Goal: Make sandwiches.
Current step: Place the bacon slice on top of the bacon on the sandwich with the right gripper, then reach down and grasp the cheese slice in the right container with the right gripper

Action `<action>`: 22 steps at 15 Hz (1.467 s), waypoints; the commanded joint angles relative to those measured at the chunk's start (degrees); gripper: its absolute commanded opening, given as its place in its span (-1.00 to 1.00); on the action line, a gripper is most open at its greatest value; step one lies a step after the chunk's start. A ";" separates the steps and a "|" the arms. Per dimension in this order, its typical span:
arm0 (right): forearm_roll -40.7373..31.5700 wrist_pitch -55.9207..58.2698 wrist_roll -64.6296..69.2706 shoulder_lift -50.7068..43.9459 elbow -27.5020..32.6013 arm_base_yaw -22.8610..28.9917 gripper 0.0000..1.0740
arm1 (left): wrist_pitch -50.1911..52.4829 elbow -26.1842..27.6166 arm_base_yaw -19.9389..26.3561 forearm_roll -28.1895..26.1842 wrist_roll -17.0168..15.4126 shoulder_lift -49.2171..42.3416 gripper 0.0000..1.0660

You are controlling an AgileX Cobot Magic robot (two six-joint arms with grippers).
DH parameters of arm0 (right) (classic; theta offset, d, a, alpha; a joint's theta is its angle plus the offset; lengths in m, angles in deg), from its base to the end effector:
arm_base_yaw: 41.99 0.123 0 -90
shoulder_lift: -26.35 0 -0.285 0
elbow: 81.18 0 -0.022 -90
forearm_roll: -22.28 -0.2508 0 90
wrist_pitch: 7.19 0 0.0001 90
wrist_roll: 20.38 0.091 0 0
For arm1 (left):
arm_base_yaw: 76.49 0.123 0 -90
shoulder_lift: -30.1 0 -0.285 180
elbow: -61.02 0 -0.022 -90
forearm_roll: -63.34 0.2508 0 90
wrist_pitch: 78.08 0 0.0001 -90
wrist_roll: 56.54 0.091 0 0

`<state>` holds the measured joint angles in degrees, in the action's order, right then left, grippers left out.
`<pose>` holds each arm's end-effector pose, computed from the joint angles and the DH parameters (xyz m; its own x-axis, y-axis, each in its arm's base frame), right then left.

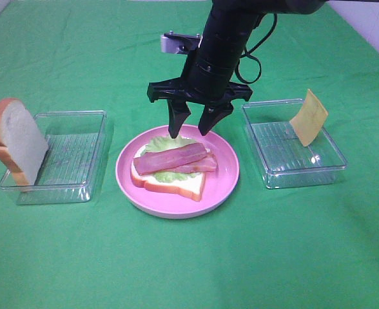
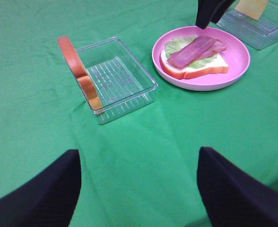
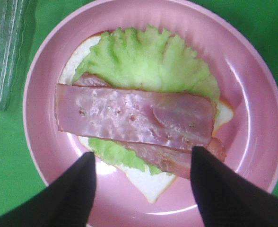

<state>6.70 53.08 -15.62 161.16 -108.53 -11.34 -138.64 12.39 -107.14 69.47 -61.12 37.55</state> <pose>0.3908 0.2562 0.1848 -0.9357 -0.3073 -0.1732 -0.3453 0.8984 0.2715 -0.0006 0.0102 0.2776 -0.3956 0.2029 -0.8957 0.4254 0.9049 0.0171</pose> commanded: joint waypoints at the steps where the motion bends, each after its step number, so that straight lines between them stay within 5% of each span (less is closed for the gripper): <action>1: 2.01 0.92 0.29 -0.57 0.29 -0.11 0.28 | 0.74 -0.06 -0.29 0.34 0.11 -1.15 0.26; 10: 16.79 6.47 3.04 -11.52 0.29 -1.83 0.28 | 0.74 -0.06 -0.29 0.34 0.11 -1.15 0.26; 14: 16.67 9.22 2.81 -12.55 0.29 -12.38 0.28 | 0.74 -0.06 -0.29 0.34 0.11 -1.15 0.26; 22: 9.97 8.02 -3.90 -10.43 0.34 -23.55 0.28 | 0.74 -0.06 -0.29 0.34 0.11 -1.15 0.26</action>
<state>17.64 61.50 -18.20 150.28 -108.53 -34.66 -138.64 12.39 -107.14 69.47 -61.12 37.55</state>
